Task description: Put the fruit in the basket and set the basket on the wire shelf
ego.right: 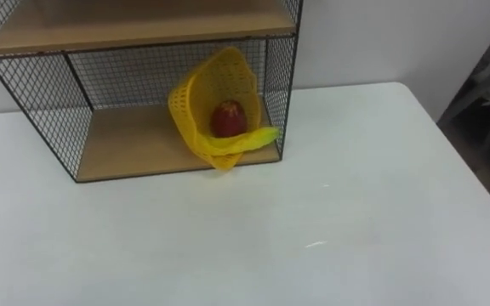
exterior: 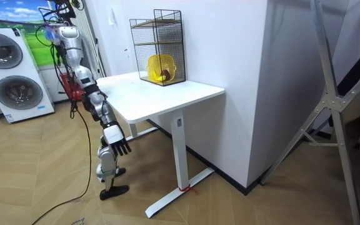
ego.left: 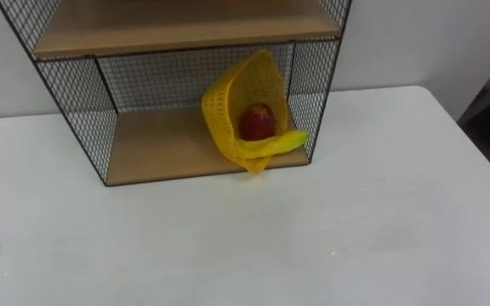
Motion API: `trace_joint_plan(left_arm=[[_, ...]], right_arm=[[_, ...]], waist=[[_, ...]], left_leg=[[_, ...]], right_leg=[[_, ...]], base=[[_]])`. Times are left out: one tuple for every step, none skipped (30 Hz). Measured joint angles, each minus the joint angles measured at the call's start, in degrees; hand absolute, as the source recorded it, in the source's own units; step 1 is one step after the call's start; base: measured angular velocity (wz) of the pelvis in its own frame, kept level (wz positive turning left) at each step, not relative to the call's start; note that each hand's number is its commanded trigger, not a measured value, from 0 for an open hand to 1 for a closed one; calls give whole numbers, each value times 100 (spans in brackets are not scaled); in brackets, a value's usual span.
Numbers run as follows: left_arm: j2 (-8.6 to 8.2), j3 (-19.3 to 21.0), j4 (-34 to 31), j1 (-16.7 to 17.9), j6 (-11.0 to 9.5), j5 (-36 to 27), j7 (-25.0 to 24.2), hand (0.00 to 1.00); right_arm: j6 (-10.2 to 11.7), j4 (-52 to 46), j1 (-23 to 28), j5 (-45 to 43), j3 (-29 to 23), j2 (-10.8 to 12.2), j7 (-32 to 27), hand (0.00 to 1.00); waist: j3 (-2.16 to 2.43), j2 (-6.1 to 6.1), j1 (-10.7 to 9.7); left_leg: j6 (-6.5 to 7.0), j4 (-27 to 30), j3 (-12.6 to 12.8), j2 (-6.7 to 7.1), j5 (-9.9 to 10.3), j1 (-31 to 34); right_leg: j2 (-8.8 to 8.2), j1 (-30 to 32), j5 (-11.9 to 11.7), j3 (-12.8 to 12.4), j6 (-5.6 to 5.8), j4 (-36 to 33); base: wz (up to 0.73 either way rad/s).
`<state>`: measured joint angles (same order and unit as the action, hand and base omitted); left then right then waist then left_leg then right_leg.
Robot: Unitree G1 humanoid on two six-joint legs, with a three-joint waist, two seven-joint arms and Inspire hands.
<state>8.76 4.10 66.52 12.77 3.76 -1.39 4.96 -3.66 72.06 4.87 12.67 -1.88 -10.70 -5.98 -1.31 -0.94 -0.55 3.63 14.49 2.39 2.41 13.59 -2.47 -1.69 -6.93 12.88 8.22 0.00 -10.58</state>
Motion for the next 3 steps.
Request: trace_joint_plan(left_arm=[[1,7,3,0,1,73,-61,0],[1,4,4,3,3,114,-82,0],[3,5,5,5,14,116,-136,0]], right_arm=[[13,-43,2,0,73,0,129,0],[23,-51,5,1,77,2,189,0],[37,-52,16,1,94,1,293,0]], waist=[[-11,17,23],[-11,17,34],[-5,26,55]], left_leg=[[-1,2,0,-4,3,5],[-1,2,0,-7,4,15],[-1,4,-1,-8,5,31]], right_leg=[[4,-6,-6,24,-2,-3],[6,-13,-13,29,-2,-4],[8,-33,-18,36,-2,-4]], base=[[3],[0],[0]])
